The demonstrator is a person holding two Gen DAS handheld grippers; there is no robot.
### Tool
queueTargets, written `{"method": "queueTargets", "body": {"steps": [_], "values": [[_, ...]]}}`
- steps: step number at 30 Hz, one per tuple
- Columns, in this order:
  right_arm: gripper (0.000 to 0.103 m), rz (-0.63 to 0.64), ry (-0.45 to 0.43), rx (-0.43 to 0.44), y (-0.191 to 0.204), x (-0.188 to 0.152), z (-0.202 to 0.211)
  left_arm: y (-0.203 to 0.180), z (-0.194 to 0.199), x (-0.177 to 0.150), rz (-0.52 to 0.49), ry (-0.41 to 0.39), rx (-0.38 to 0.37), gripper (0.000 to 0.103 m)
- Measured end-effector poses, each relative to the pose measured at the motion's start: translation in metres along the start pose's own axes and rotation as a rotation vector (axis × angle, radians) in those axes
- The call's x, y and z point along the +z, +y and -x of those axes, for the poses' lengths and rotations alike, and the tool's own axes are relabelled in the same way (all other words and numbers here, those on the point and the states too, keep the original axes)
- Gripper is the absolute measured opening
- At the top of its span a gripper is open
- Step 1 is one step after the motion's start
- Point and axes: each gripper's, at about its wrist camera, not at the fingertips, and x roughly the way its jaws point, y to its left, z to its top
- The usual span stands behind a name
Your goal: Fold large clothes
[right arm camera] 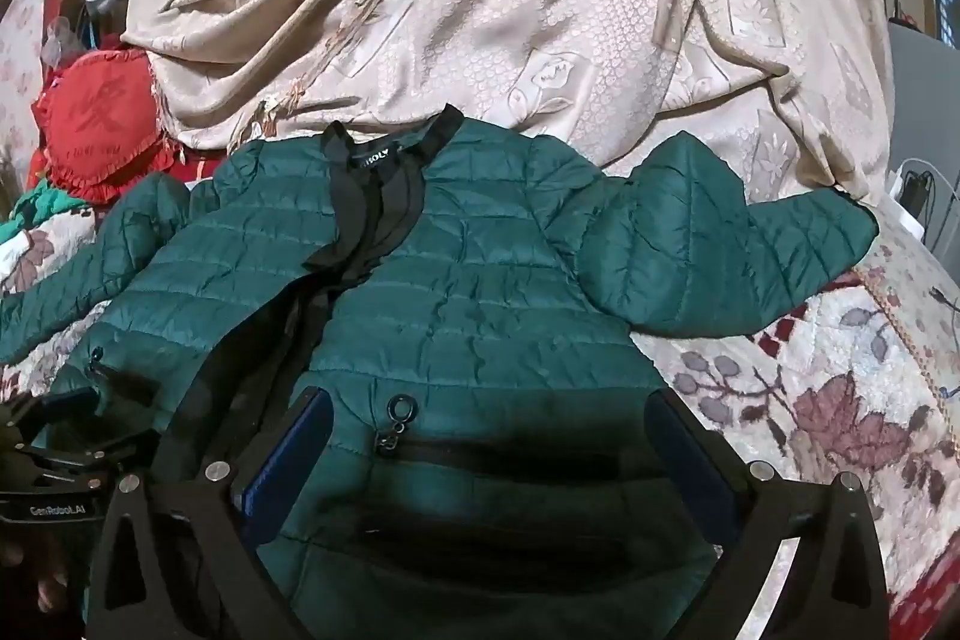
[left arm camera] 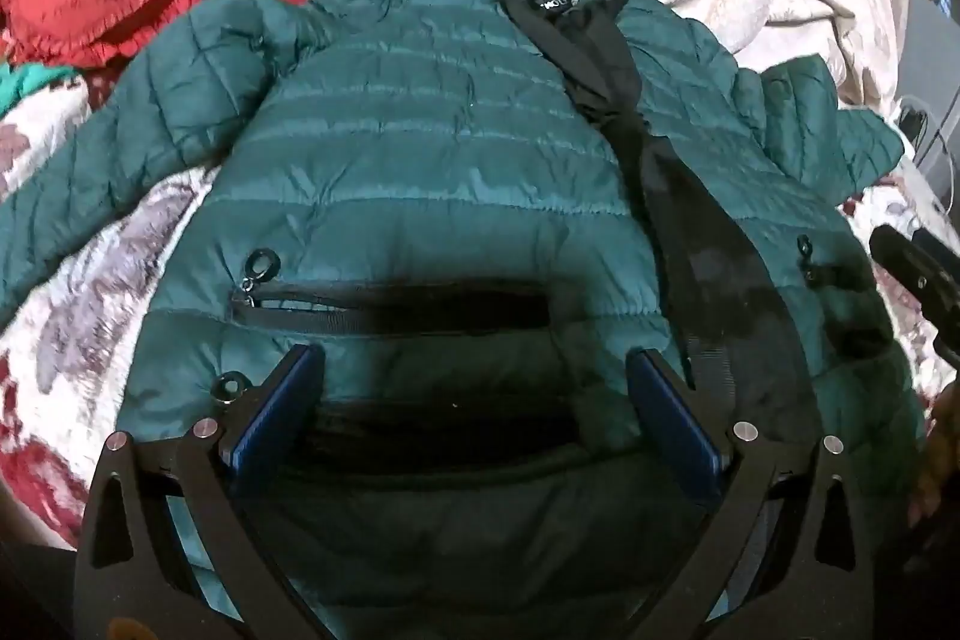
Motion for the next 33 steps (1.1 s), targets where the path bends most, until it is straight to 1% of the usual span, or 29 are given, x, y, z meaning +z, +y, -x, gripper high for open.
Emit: {"method": "queueTargets", "body": {"steps": [4,6,7,10,11,14,17,18,20,22,24,26,27,28,29,30,31,32,33], "values": [[0.103,0.004,-0.002,-0.011,0.000,0.000,0.002,0.011,-0.001,0.000,0.081,-0.009,-0.056,0.103],[0.103,0.006,-0.008,-0.019,-0.001,0.000,0.004,0.008,0.003,0.001,0.058,0.000,-0.052,0.103],[0.103,0.006,-0.010,-0.021,-0.002,0.001,0.004,0.006,0.007,0.002,0.044,-0.005,-0.040,0.103],[0.103,0.000,-0.018,-0.039,-0.004,0.002,0.006,0.000,0.029,0.014,0.005,-0.103,0.062,0.103],[0.103,-0.005,-0.020,-0.046,-0.005,0.002,0.007,-0.004,0.039,0.021,-0.012,-0.137,0.092,0.103],[0.103,-0.033,-0.004,-0.070,-0.012,0.008,0.009,-0.013,0.063,0.049,-0.075,-0.206,0.132,0.103],[0.103,-0.081,0.024,-0.071,-0.029,0.028,0.013,-0.022,0.083,0.080,-0.148,-0.259,0.121,0.103],[0.103,-0.097,0.025,-0.046,-0.038,0.041,0.016,-0.026,0.089,0.093,-0.178,-0.274,0.115,0.103],[0.103,-0.098,0.014,-0.039,-0.047,0.058,0.021,-0.031,0.094,0.112,-0.216,-0.291,0.107,0.103],[0.103,-0.066,0.012,-0.042,-0.052,0.079,0.018,-0.034,0.092,0.131,-0.237,-0.295,0.094,0.103],[0.103,-0.049,0.017,-0.033,-0.052,0.085,0.011,-0.032,0.084,0.131,-0.239,-0.302,0.098,0.103],[0.103,-0.057,0.011,-0.010,-0.053,0.076,0.005,-0.027,0.066,0.124,-0.212,-0.286,0.120,0.103],[0.103,-0.073,0.019,-0.003,-0.054,0.069,0.004,-0.022,0.054,0.117,-0.182,-0.264,0.122,0.103],[0.103,-0.091,0.046,0.001,-0.054,0.066,0.001,-0.017,0.042,0.113,-0.147,-0.213,0.126,0.103],[0.103,-0.101,0.063,0.021,-0.053,0.065,-0.001,-0.011,0.027,0.113,-0.095,-0.116,0.129,0.103],[0.103,-0.097,0.052,0.036,-0.050,0.067,0.002,-0.009,0.021,0.113,-0.066,-0.077,0.106,0.102],[0.103,-0.086,0.034,0.029,-0.046,0.068,0.004,-0.006,0.018,0.112,-0.028,-0.062,0.066,0.102],[0.103,-0.073,0.018,0.020,-0.042,0.068,0.006,-0.006,0.017,0.110,-0.020,-0.064,0.059,0.102],[0.103,-0.051,-0.001,0.002,-0.037,0.069,0.007,-0.011,0.016,0.107,-0.033,-0.066,0.069,0.103]]}}
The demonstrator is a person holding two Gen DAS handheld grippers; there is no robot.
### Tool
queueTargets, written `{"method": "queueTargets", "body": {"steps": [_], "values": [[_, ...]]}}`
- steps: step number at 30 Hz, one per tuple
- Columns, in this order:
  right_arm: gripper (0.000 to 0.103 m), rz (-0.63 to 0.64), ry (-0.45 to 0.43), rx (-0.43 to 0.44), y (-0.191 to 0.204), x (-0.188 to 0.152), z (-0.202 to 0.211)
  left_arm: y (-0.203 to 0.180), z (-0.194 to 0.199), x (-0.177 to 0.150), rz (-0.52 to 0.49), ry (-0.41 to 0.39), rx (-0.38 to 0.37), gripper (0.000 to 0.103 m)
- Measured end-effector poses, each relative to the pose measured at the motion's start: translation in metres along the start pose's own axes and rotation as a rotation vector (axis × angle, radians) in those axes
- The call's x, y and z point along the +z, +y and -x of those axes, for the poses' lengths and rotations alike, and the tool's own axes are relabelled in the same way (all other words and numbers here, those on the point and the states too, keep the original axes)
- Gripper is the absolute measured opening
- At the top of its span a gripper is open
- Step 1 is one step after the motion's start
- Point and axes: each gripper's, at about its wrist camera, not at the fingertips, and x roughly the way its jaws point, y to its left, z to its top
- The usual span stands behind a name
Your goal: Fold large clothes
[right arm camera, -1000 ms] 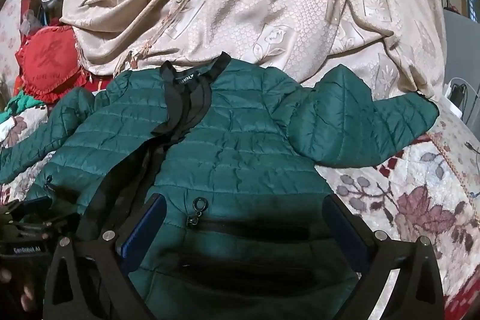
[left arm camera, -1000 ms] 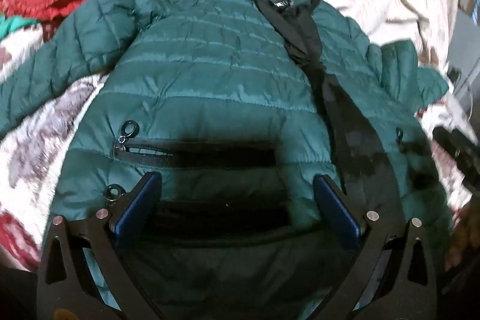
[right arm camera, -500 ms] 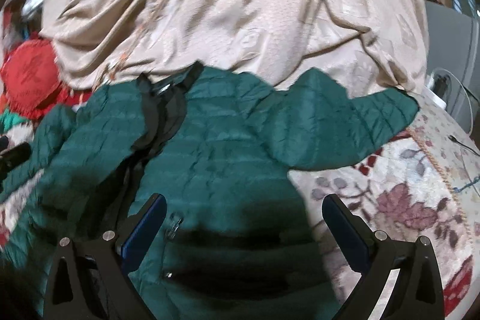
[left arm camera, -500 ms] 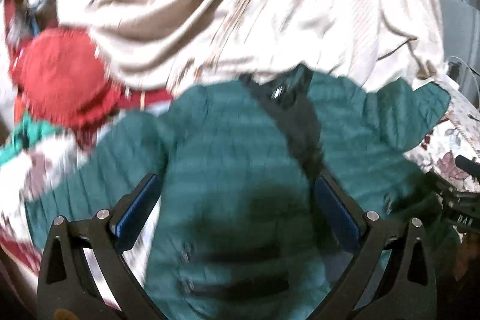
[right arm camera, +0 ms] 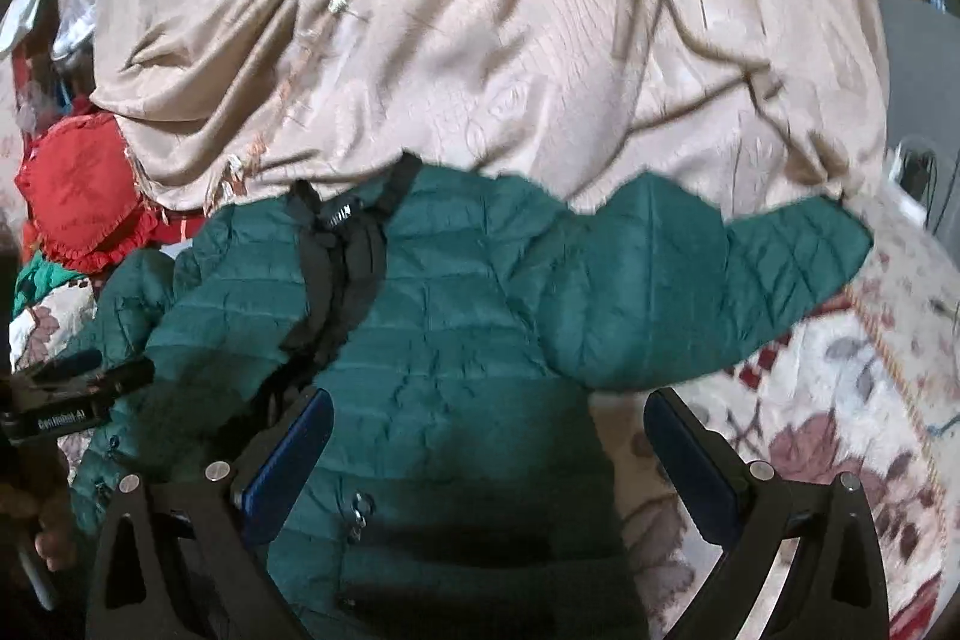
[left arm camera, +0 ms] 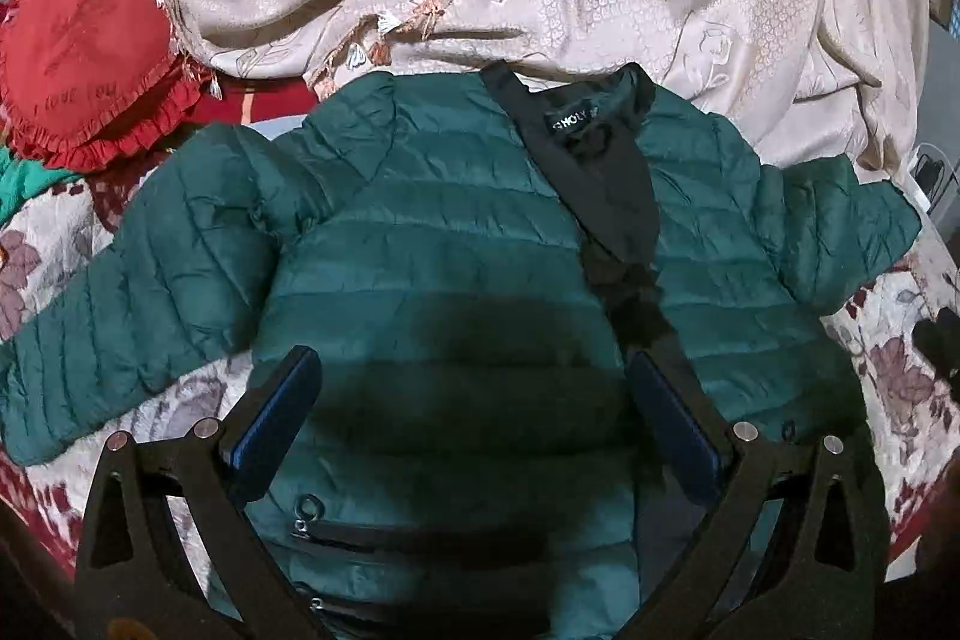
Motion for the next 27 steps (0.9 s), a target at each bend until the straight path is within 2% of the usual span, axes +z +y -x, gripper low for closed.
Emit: {"method": "queueTargets", "body": {"steps": [2,3,7,12,23,27], "values": [[0.103,0.025,-0.007,-0.021,0.008,0.000,-0.002,-0.010,-0.002,-0.003,-0.051,0.003,0.031,0.103],[0.103,0.024,0.004,-0.005,0.013,0.000,-0.005,-0.013,-0.003,-0.005,-0.069,0.004,0.037,0.103],[0.103,0.017,0.030,0.045,0.025,-0.001,-0.014,-0.016,-0.004,-0.012,-0.085,0.008,0.050,0.103],[0.103,0.047,0.008,0.060,0.039,-0.002,-0.014,-0.016,-0.002,-0.012,-0.104,-0.011,0.068,0.103],[0.103,0.016,0.050,0.006,0.031,-0.005,-0.023,-0.009,-0.005,-0.013,-0.089,0.001,0.069,0.103],[0.103,-0.005,0.055,0.017,0.027,-0.005,-0.024,-0.010,-0.004,-0.013,-0.089,-0.005,0.067,0.103]]}}
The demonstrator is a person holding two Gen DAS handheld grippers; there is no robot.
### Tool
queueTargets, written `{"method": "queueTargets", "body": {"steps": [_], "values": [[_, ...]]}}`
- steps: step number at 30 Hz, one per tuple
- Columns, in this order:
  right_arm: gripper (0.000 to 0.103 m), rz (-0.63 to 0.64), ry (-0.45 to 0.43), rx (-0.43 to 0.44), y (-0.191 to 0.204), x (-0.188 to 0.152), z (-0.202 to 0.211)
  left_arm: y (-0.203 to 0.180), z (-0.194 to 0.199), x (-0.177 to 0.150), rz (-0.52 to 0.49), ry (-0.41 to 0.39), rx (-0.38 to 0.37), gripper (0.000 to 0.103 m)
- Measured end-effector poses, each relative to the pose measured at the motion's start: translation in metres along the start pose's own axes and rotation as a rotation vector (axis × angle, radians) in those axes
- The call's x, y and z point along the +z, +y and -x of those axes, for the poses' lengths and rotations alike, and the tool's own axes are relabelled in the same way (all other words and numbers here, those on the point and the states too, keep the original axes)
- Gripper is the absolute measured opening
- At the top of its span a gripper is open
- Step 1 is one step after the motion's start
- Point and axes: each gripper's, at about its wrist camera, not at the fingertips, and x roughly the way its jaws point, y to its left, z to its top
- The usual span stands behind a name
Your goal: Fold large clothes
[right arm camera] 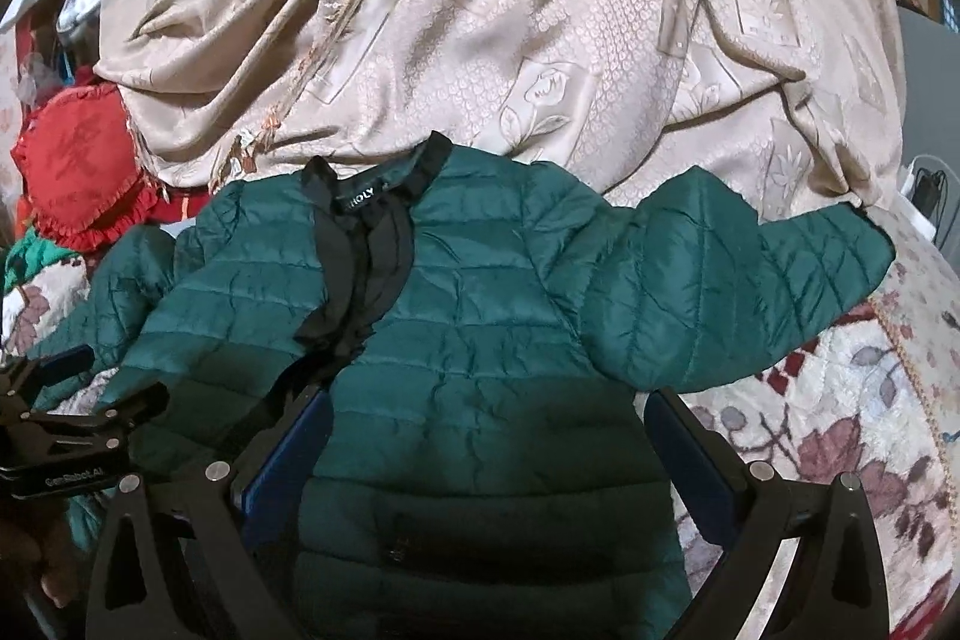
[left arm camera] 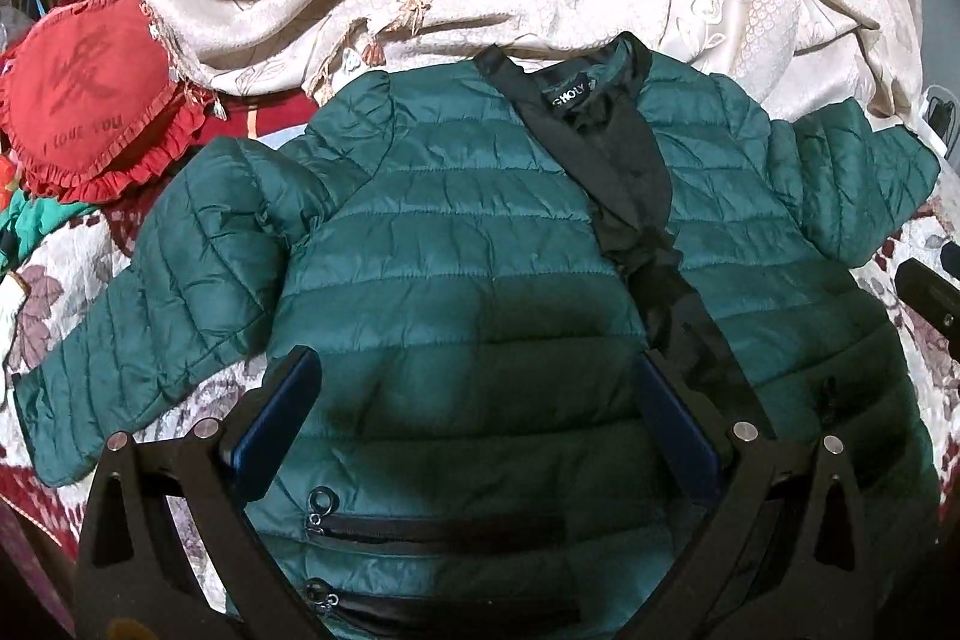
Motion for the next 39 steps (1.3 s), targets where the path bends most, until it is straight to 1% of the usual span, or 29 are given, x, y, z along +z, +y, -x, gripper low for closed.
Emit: {"method": "queueTargets", "body": {"steps": [8,24,39], "values": [[0.103,0.000,0.005,-0.004,-0.0006,-0.0006,-0.0006,-0.0030,-0.0022,-0.0010,-0.015,0.006,0.003,0.103],[0.103,0.001,0.001,-0.006,-0.0003,-0.0004,-0.0006,-0.0032,-0.0023,-0.0011,-0.013,0.007,0.004,0.103],[0.103,0.028,0.006,-0.016,0.0031,-0.0020,-0.0004,-0.0016,-0.0021,-0.0016,-0.016,0.006,-0.001,0.103]]}}
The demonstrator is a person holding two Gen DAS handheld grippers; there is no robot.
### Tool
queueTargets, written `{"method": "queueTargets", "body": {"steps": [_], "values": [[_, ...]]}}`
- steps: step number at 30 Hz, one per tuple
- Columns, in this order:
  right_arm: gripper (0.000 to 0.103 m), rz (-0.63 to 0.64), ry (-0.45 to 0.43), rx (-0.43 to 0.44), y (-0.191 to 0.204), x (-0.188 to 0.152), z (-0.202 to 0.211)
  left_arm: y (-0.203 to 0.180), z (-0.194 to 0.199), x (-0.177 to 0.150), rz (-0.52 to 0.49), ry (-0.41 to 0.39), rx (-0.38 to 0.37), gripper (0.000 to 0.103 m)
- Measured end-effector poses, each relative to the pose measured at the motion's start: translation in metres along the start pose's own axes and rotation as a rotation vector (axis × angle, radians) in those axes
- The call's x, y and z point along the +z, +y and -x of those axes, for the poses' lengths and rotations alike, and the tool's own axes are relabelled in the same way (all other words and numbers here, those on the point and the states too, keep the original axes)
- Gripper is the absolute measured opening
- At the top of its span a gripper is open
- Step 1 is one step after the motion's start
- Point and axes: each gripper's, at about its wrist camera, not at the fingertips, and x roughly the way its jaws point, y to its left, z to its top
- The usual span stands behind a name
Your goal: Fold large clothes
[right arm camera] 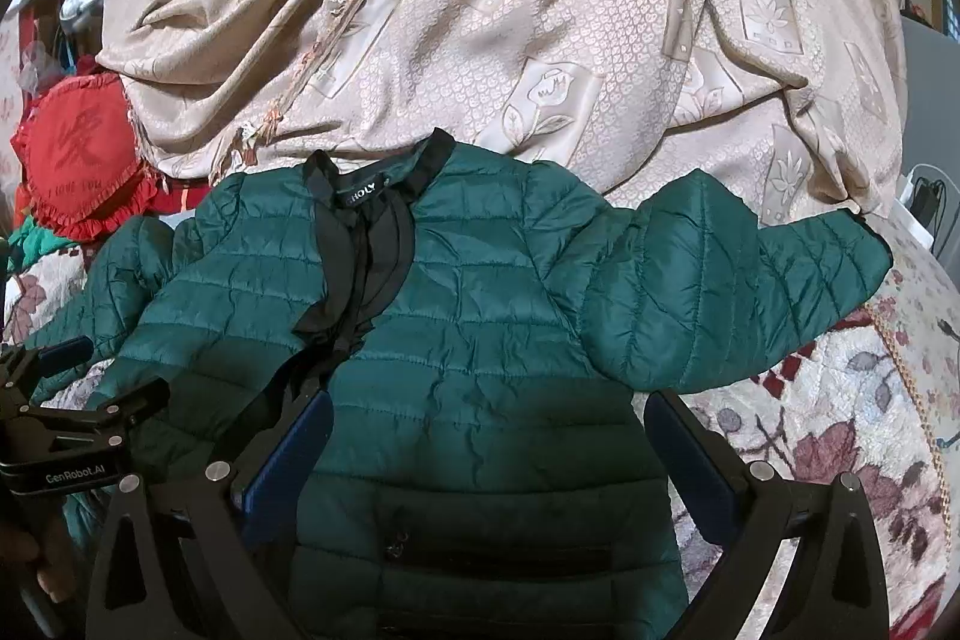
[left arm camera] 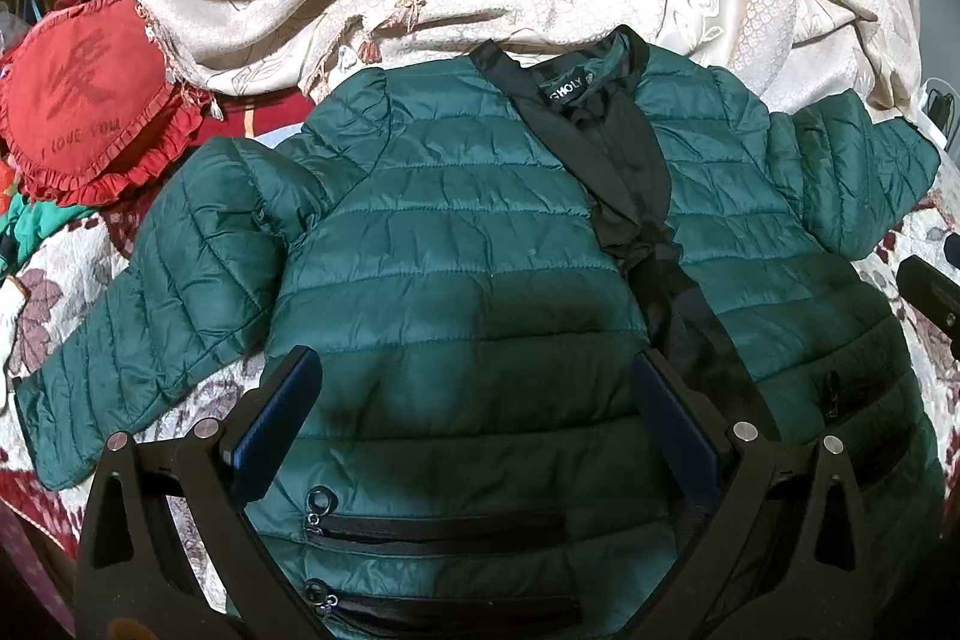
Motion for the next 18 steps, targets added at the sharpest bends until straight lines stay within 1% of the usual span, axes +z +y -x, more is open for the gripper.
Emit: {"method": "queueTargets", "body": {"steps": [18], "values": [[0.103,0.003,-0.001,0.000,0.0011,0.0001,0.0006,0.0016,-0.0002,0.0000,0.002,0.000,-0.001,0.103]]}}
